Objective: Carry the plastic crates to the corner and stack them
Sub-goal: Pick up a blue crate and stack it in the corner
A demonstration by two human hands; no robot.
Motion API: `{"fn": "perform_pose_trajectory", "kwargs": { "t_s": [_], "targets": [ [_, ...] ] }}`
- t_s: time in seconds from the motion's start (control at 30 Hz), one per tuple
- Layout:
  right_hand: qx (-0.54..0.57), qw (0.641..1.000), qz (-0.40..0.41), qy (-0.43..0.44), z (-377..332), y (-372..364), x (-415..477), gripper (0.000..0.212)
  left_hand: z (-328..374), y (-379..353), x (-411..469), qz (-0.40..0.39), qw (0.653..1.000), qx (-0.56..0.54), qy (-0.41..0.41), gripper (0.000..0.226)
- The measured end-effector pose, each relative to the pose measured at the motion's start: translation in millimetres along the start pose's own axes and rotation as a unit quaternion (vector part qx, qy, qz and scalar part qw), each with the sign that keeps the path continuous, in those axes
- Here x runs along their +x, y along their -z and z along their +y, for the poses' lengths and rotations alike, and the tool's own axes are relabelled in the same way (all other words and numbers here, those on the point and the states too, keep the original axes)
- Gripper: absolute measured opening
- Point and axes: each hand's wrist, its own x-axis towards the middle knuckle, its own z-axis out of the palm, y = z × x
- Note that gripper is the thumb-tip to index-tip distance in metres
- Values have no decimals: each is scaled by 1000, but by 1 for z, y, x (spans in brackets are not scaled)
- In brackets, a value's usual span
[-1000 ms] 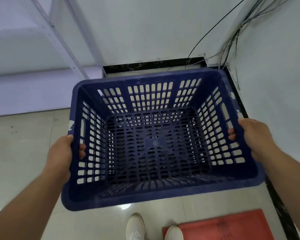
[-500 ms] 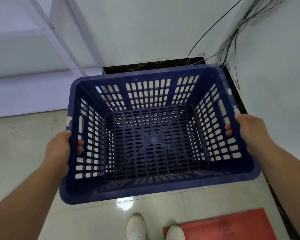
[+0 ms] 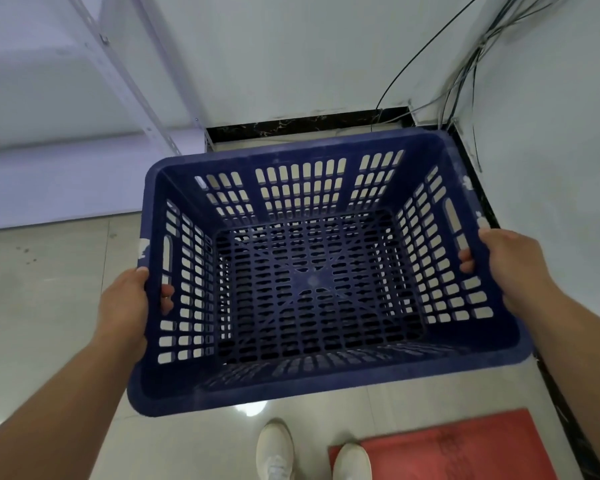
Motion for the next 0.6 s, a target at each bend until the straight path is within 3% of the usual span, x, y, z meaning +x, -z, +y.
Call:
{"fn": "perform_pose_trajectory", "kwargs": {
  "t_s": [0.6],
  "targets": [
    [13, 1000, 4, -9, -7, -4, 3, 27, 11, -4, 13, 4, 1000, 11, -19, 30]
  ]
}}
